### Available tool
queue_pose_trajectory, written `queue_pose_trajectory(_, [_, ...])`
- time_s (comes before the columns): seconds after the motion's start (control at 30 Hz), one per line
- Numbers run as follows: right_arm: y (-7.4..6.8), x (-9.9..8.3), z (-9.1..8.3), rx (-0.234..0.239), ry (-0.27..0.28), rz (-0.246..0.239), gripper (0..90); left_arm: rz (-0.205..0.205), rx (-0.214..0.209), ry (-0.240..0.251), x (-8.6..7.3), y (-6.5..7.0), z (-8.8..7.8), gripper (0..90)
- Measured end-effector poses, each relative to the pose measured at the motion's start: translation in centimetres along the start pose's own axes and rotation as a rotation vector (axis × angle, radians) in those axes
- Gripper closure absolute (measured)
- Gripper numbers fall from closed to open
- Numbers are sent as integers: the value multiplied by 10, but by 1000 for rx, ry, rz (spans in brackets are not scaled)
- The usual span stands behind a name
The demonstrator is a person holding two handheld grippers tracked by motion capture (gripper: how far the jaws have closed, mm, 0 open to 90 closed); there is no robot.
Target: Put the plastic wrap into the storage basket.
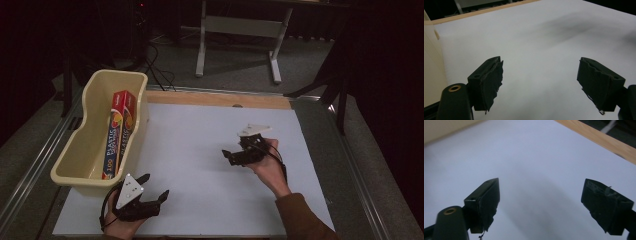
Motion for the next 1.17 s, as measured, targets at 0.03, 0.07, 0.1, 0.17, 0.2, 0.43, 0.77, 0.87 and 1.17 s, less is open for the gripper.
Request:
queue_pose_trajectory(0.03, [0,-6,-4,1,-3,-1,137,0,2,-1,0,0,0,202])
queue_pose_trajectory(0.07, [0,-15,-10,1,-6,4,138,1,3,-2,0,0,0,201])
queue_pose_trajectory(0.1, [0,-24,-15,-9,-4,12,137,0,3,-1,0,0,0,202])
queue_pose_trajectory(0.17, [-3,-44,-25,-36,-5,21,137,0,8,1,0,0,0,201])
queue_pose_trajectory(0.2, [-5,-51,-28,-45,-9,17,137,1,12,1,0,0,0,201])
queue_pose_trajectory(0.43, [-13,-105,-57,-73,46,104,141,-2,24,0,0,-2,0,201])
queue_pose_trajectory(0.77, [-18,-143,-88,-107,127,201,232,10,30,1,1,-3,-1,201])
queue_pose_trajectory(0.87, [-25,-145,-91,-98,131,195,239,19,32,6,1,-2,-2,201])
queue_pose_trajectory(1.17, [-28,-143,-95,-80,173,182,245,20,30,8,1,-2,-2,201])
Point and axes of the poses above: each handheld gripper's, and its own axes: z roughly forward along the jaws, x roughly out of its top, y roughly to its right, the point moved 5 cm from there along z, roughly forward along the jaws, and after that the axes turned 12 degrees about -z, right-handed, at the moved point
